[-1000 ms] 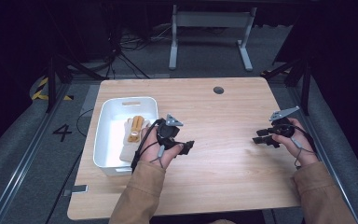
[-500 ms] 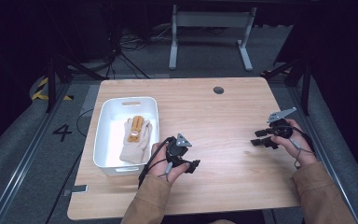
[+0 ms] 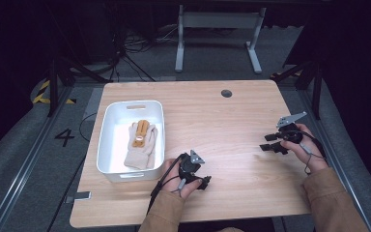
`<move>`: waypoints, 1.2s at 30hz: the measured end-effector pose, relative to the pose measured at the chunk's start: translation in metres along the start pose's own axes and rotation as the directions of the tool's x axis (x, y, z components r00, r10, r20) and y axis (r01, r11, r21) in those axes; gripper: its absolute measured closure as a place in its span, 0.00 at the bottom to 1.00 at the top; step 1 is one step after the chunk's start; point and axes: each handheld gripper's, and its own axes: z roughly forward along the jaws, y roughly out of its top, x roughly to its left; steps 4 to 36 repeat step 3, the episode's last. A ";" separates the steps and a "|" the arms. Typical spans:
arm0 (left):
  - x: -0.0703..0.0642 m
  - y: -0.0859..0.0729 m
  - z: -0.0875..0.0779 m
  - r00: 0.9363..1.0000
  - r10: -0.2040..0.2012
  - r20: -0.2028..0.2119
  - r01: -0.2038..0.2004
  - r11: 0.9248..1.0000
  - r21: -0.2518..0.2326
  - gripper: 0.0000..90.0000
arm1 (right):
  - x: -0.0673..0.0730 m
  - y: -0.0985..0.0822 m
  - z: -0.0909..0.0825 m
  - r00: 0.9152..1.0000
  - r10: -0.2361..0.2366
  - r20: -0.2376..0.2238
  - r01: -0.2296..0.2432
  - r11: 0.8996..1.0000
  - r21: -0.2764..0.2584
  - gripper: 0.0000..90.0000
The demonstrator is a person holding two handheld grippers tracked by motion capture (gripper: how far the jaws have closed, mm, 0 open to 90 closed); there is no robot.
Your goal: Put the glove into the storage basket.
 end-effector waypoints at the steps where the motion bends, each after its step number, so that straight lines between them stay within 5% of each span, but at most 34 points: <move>1: 0.000 0.000 -0.001 1.000 -0.015 0.000 0.015 1.000 -0.001 0.30 | 0.000 0.000 0.000 1.000 0.000 0.002 0.000 1.000 -0.001 0.48; 36: 0.000 0.001 -0.001 1.000 -0.028 0.002 0.028 1.000 0.002 0.29 | 0.000 0.000 0.000 1.000 0.003 0.005 -0.003 1.000 -0.004 0.47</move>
